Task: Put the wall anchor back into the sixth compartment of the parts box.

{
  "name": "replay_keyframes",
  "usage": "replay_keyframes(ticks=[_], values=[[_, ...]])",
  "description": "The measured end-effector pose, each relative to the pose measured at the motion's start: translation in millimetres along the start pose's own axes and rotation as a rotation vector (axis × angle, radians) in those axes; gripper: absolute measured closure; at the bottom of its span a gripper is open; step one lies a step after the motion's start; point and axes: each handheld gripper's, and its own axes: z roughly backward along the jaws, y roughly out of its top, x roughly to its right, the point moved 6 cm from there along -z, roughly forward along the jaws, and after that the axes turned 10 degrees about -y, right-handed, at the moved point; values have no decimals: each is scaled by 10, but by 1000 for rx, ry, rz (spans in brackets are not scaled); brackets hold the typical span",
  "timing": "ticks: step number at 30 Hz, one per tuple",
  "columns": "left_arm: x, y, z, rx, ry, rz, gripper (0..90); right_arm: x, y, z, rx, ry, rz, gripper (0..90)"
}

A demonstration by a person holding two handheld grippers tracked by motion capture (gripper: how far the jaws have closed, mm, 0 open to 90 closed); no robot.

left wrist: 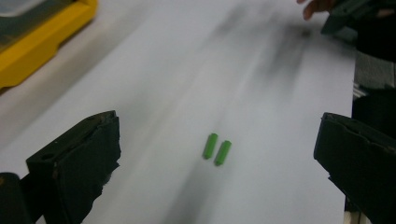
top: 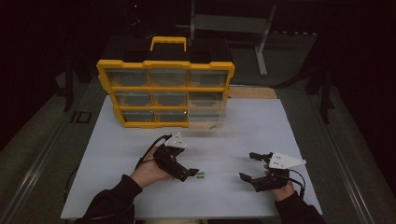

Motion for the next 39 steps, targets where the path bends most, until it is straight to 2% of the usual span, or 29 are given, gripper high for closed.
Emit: replay_keyframes(ticks=[7, 9, 10, 12, 16, 20, 24, 26, 27, 30, 39], values=[[29, -27, -138, -26, -36, -41, 25, -1, -1, 0, -1, 1, 3, 120], [32, -29, -159, -29, -39, -47, 51, 0, -2, 0, -1, 1, 2, 120], [37, -35, -194, -42, -46, -66, 53, 0, -2, 1, -1, 1, 0, 120], [45, -36, -227, -40, -56, -81, 101, 0, -1, 1, 0, 2, 0, 120], [53, -42, -290, -50, -84, -87, 147, -1, -3, 1, -3, 3, 2, 120], [46, -53, -337, -62, -95, -90, 224, -1, -3, 2, -3, 4, 0, 120], [19, -76, -383, -75, -93, -95, 362, -4, -1, 1, -1, 6, 2, 120], [-1, -85, -401, -82, -83, -97, 362, -5, -1, 0, -1, 6, 2, 120], [-21, -94, -418, -90, -73, -93, 435, -1, -7, -3, -4, 7, 2, 120], [-31, -98, -441, -86, -70, -92, 477, 0, -8, -6, -3, 8, 0, 120], [-96, -141, -564, -120, -54, -104, 601, 1, -11, -5, -6, 8, -2, 120]])
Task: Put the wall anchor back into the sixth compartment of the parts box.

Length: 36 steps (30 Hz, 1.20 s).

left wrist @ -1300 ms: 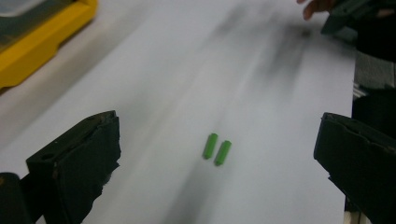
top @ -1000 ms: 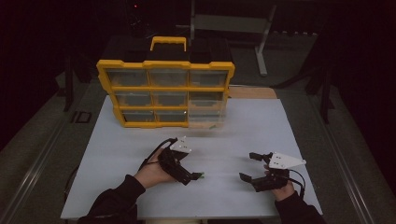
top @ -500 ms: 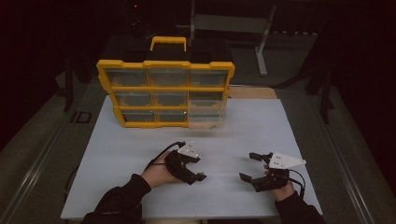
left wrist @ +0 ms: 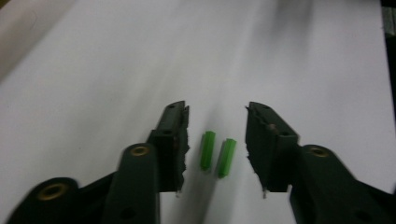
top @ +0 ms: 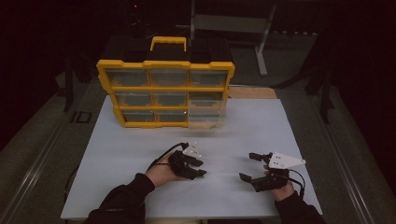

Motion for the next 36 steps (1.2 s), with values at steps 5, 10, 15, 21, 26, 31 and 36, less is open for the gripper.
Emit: replay_keyframes(ticks=[5, 10, 15, 21, 26, 31, 36], values=[[-15, -25, -53, -8, -2, 2, 657, -2, 1, 0, 2, 2, 2, 120], [-47, -53, -94, -18, 4, 9, 698, -1, -1, -2, 0, -1, 2, 120], [-77, -97, -167, -43, 9, 8, 725, -3, -6, -4, -5, 0, 2, 121], [-97, -106, -171, -41, 18, 5, 781, 2, -11, -6, -8, -1, 2, 121], [-102, -106, -172, -45, 29, 3, 822, -2, -8, -4, -8, -1, 3, 121], [-95, -102, -169, -43, 15, 8, 828, -4, -6, -6, -7, 1, 5, 121], [-48, -81, -138, -47, 17, -3, 828, -4, -2, -1, -3, 0, 2, 121]])
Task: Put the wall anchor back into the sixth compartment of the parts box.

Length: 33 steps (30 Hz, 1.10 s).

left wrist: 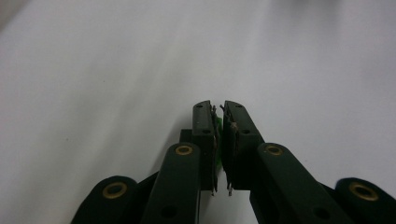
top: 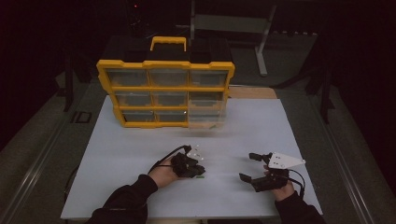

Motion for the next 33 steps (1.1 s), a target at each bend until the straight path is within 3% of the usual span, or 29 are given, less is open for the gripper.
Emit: replay_keyframes(ticks=[11, 14, 24, 33], values=[[7, 65, 298, 52, 35, 11, 829, 5, 0, 2, 0, -3, 1, 121], [11, 97, 463, 86, 53, 19, 829, 3, 4, 1, 0, -3, 6, 121], [20, 190, 834, 135, 107, 22, 829, 0, 2, -1, -1, -1, 3, 121], [-1, 228, 1062, 161, 148, 30, 829, 2, 6, -2, 1, -3, 3, 121]])
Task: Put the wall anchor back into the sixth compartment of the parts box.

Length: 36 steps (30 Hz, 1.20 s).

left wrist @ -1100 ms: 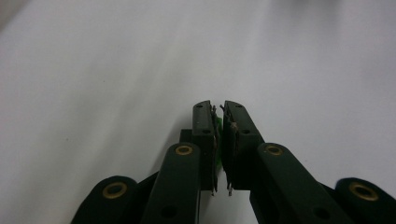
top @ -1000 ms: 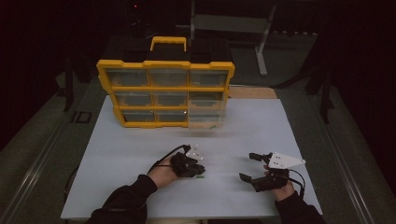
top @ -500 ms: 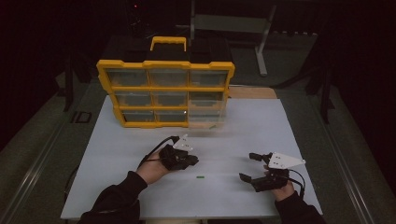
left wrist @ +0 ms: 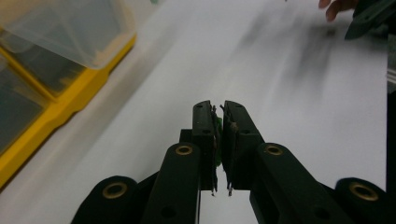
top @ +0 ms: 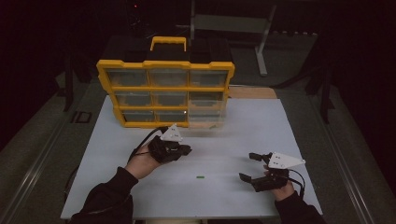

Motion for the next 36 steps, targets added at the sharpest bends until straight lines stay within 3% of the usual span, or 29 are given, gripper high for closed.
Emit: replay_keyframes(ticks=[10, 19, 36], values=[[-45, 165, 303, 51, 48, 17, 828, 2, -3, -5, -1, 0, 1, 121], [-75, 384, 566, 105, 97, -6, 829, 2, -1, -5, 1, 0, 0, 121], [-203, 790, 866, 181, 144, 12, 829, 1, -6, -10, -2, -1, 2, 121]])
